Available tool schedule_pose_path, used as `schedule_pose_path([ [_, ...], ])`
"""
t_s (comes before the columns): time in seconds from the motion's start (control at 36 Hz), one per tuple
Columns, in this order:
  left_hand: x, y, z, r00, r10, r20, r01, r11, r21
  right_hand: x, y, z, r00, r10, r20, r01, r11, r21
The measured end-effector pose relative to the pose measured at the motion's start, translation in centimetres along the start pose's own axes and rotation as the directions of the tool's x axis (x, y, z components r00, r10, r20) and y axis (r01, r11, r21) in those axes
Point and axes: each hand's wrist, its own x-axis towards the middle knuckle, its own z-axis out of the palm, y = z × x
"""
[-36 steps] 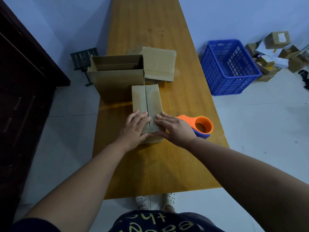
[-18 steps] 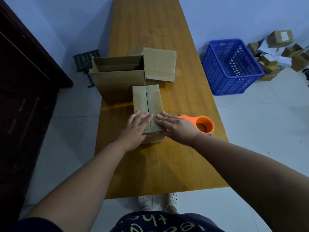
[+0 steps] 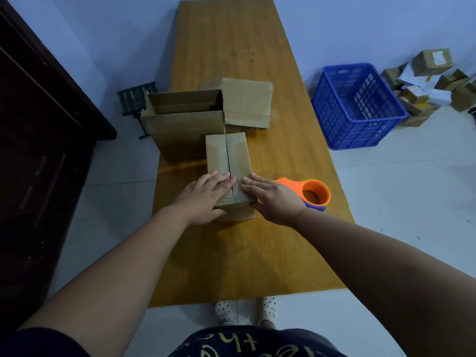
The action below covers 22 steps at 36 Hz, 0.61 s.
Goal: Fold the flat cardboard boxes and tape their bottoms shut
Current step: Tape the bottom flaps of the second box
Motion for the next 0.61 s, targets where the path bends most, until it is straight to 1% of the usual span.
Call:
schedule_pose_path([
  [0.08, -0.3, 0.0, -0.4, 1.0, 0.006, 0.015, -0.006, 1.0, -0.024, 0.2, -0.2, -0.5, 0.998, 0.041, 0.042, -0.042, 0.999, 0.007],
  [0.17, -0.6, 0.6, 0.0, 1.0, -0.004, -0.018, 0.003, 0.999, -0.052, 0.4, -0.2, -1.3, 0.988, 0.066, 0.138, -0.062, 0.998, -0.03],
  [0.22, -0.6, 0.8, 0.0, 0.999, -0.016, -0.033, 0.014, 0.998, -0.062, 0.5, -0.2, -1.7, 0.983, 0.072, 0.167, -0.066, 0.997, -0.044],
  [0.28, -0.7, 0.8, -0.3, 0.999, -0.041, -0.028, 0.039, 0.997, -0.072, 0.5, -0.6, -1.7, 0.986, 0.096, 0.134, -0.098, 0.995, 0.003],
  [0.33, -0.8, 1.0, -0.7, 0.997, -0.072, -0.016, 0.07, 0.989, -0.129, 0.8, -1.2, -1.5, 0.987, 0.155, 0.032, -0.158, 0.98, 0.118],
  [0.39, -0.8, 1.6, -0.6, 0.993, -0.098, -0.072, 0.083, 0.979, -0.186, 1.1, -1.9, -1.2, 0.967, 0.247, -0.054, -0.231, 0.951, 0.206],
  [0.47, -0.8, 2.4, 0.4, 0.967, -0.135, -0.218, 0.094, 0.977, -0.189, 1.7, -2.9, -0.9, 0.923, 0.365, -0.124, -0.322, 0.907, 0.27],
  [0.5, -0.9, 2.8, 0.8, 0.951, -0.141, -0.274, 0.102, 0.983, -0.152, 1.9, -3.3, -0.8, 0.908, 0.404, -0.109, -0.365, 0.893, 0.263],
  [0.53, -1.2, 3.3, 0.9, 0.931, -0.143, -0.334, 0.119, 0.989, -0.092, 2.1, -3.6, -0.8, 0.881, 0.469, -0.064, -0.441, 0.862, 0.251],
  [0.56, -1.6, 4.0, 1.0, 0.91, -0.138, -0.392, 0.14, 0.99, -0.024, 2.2, -3.9, -0.8, 0.831, 0.556, -0.008, -0.539, 0.809, 0.236],
  [0.58, -2.0, 4.6, 1.1, 0.893, -0.124, -0.434, 0.15, 0.988, 0.027, 2.3, -4.1, -0.8, 0.766, 0.641, 0.051, -0.635, 0.742, 0.213],
  [0.61, -2.3, 5.0, 1.2, 0.885, -0.114, -0.451, 0.15, 0.988, 0.045, 2.4, -4.3, -0.7, 0.703, 0.702, 0.112, -0.709, 0.681, 0.183],
])
